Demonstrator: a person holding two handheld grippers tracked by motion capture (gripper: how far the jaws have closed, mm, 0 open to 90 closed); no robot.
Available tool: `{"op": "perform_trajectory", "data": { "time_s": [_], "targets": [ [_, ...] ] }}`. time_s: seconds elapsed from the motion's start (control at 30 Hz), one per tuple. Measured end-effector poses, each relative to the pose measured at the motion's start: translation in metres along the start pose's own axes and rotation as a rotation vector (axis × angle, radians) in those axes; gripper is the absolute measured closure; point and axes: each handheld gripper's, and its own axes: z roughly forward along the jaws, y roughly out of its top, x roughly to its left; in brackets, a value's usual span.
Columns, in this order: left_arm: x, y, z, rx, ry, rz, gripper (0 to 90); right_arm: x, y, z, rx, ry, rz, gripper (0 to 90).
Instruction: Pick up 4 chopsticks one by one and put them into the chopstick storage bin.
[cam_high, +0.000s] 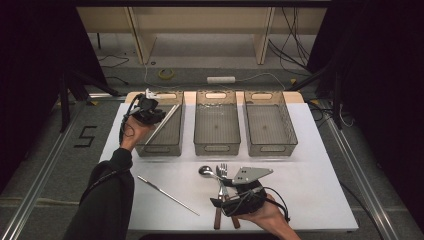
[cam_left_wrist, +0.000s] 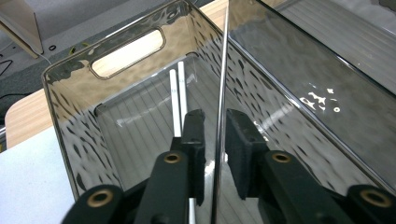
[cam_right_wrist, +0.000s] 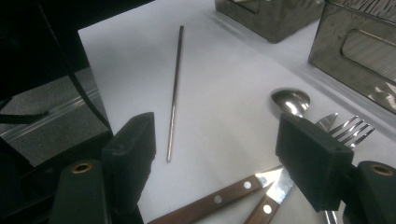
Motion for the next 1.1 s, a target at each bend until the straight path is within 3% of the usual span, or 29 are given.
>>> {"op": "perform_trajectory", "data": {
  "time_s": [0.07,0.23,0.43,0.6,0.9,1.1],
  "targets": [
    [0.000,0.001,-0.003,0.001,-0.006,-0.006,67.3,0.000,0.000,0.000,-0.001,-0.002,0.001,29.8],
    [-0.003,0.000,-0.021,-0.014,-0.053,-0.068,49.4,0.000,0.001,0.000,0.004,-0.004,-0.002,29.8],
    [-0.014,-0.013,-0.046,-0.067,-0.112,-0.116,37.1,0.002,0.004,0.003,0.026,-0.004,-0.004,30.7],
    [-0.022,-0.026,-0.063,-0.106,-0.146,-0.120,32.6,0.006,0.008,0.010,0.059,-0.007,-0.017,32.4],
    [-0.032,-0.036,-0.083,-0.125,-0.147,-0.096,26.9,0.014,0.019,0.033,0.107,0.006,-0.031,38.5],
    [-0.036,-0.045,-0.095,-0.141,-0.162,-0.110,24.5,0.021,0.022,0.047,0.140,0.016,-0.047,42.9]
  ]
}}
